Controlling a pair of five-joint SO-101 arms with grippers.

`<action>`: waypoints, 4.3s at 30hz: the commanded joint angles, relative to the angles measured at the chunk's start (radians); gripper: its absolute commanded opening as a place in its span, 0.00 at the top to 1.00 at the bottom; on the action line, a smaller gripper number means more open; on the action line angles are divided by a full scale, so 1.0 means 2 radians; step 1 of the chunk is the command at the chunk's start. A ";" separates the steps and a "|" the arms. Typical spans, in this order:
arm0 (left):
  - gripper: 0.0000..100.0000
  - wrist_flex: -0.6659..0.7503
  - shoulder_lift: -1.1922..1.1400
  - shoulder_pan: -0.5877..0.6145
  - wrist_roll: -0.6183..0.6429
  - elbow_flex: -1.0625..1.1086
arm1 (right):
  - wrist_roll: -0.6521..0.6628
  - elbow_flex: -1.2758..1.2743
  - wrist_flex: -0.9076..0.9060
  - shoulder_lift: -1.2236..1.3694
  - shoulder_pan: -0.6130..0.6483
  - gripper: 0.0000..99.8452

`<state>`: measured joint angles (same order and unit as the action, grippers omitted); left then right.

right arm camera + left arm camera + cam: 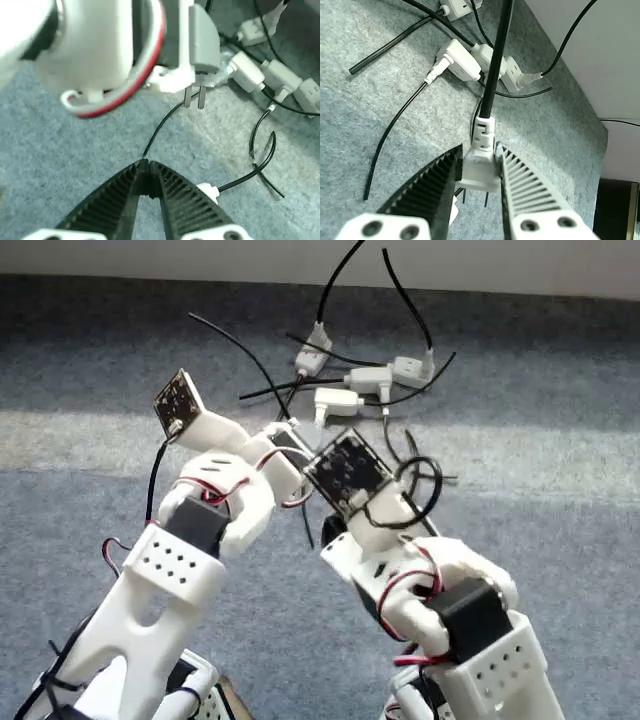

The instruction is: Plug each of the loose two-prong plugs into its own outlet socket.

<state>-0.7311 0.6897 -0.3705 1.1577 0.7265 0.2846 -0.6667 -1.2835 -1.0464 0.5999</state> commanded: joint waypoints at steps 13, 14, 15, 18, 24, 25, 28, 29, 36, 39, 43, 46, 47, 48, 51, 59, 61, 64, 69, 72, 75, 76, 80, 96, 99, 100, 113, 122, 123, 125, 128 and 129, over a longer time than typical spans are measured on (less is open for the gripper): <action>0.99 0.010 0.112 -0.063 0.002 0.058 | 0.003 -0.284 0.260 -0.256 0.043 0.99; 0.99 0.011 0.112 -0.066 0.002 0.060 | 0.003 -0.293 0.267 -0.277 0.042 0.99; 0.99 0.012 0.112 -0.067 0.002 0.063 | 0.005 -0.302 0.271 -0.297 0.042 0.99; 0.99 0.010 0.112 -0.067 0.002 0.064 | 0.006 -0.316 0.272 -0.342 0.042 0.99; 0.99 0.009 0.115 -0.069 0.002 0.066 | 0.034 -0.332 0.287 -0.350 0.039 0.99; 0.99 0.009 0.115 -0.069 0.002 0.066 | 0.044 -0.342 0.300 -0.343 0.038 0.99; 0.99 0.009 0.115 -0.072 0.002 0.066 | 0.052 -0.368 0.343 -0.318 0.013 0.99; 0.99 0.009 0.115 -0.076 0.002 0.066 | 0.054 -0.372 0.356 -0.306 0.004 0.99; 0.99 0.009 0.115 -0.083 0.002 0.065 | 0.056 -0.379 0.429 -0.227 -0.043 0.99; 0.99 0.009 0.124 -0.083 0.002 0.065 | 0.056 -0.379 0.457 -0.192 -0.059 0.99; 0.99 -0.011 0.186 -0.080 0.001 0.068 | 0.056 -0.379 0.495 -0.135 -0.084 0.99; 0.99 -0.028 0.237 -0.079 -0.001 0.068 | 0.056 -0.379 0.527 -0.090 -0.096 0.99; 0.99 -0.028 0.248 -0.075 -0.001 0.069 | 0.057 -0.379 0.535 -0.076 -0.099 0.99; 0.99 -0.027 0.254 -0.066 -0.001 0.075 | 0.058 -0.379 0.543 -0.065 -0.101 0.99; 0.99 -0.027 0.256 -0.045 -0.004 0.079 | 0.083 -0.379 0.560 -0.034 -0.102 0.99; 0.99 -0.027 0.255 -0.051 -0.004 0.082 | 0.090 -0.379 0.564 -0.020 -0.102 0.99; 0.99 -0.026 0.247 -0.048 -0.004 0.082 | 0.088 -0.379 0.562 -0.020 -0.102 0.99; 0.99 -0.002 0.204 -0.045 -0.004 0.082 | 0.087 -0.377 0.561 -0.020 -0.102 0.99; 0.99 0.050 0.098 -0.034 -0.003 0.079 | 0.087 -0.374 0.529 -0.037 -0.099 0.99; 0.99 0.072 0.064 -0.034 -0.003 0.079 | 0.086 -0.374 0.487 -0.106 -0.096 0.99; 0.99 0.073 0.066 -0.035 -0.003 0.079 | 0.086 -0.378 0.438 -0.199 -0.084 0.99; 0.99 0.073 0.069 -0.036 -0.003 0.079 | 0.086 -0.379 0.425 -0.228 -0.076 0.99; 0.99 0.068 0.086 -0.049 -0.003 0.082 | 0.087 -0.395 0.395 -0.305 -0.068 0.99; 0.99 -0.012 0.153 -0.102 -0.004 0.082 | 0.087 -0.414 0.516 -0.175 -0.115 0.99; 0.99 -0.015 0.154 -0.105 -0.004 0.082 | 0.087 -0.410 0.543 -0.131 -0.125 0.99; 0.99 -0.015 0.154 -0.105 -0.004 0.082 | 0.087 -0.410 0.547 -0.120 -0.126 0.99; 0.99 0.074 0.153 -0.031 -0.002 0.122 | 0.087 -0.414 0.554 -0.099 -0.126 0.99; 0.99 0.127 0.153 -0.022 -0.003 0.149 | 0.087 -0.409 0.516 -0.100 -0.116 0.99; 0.99 0.127 0.153 -0.029 -0.003 0.150 | 0.087 -0.409 0.516 -0.100 -0.108 0.99; 0.99 0.125 0.153 -0.045 -0.003 0.151 | 0.087 -0.409 0.515 -0.100 -0.087 0.99; 0.99 0.124 0.152 -0.066 -0.004 0.152 | 0.087 -0.409 0.515 -0.100 -0.070 0.99; 0.99 0.125 0.152 -0.071 -0.004 0.158 | 0.087 -0.409 0.515 -0.100 -0.069 0.99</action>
<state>-0.5040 0.9766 -0.4657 1.1577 1.0334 0.4534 -1.5060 -0.2509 -1.2474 0.4342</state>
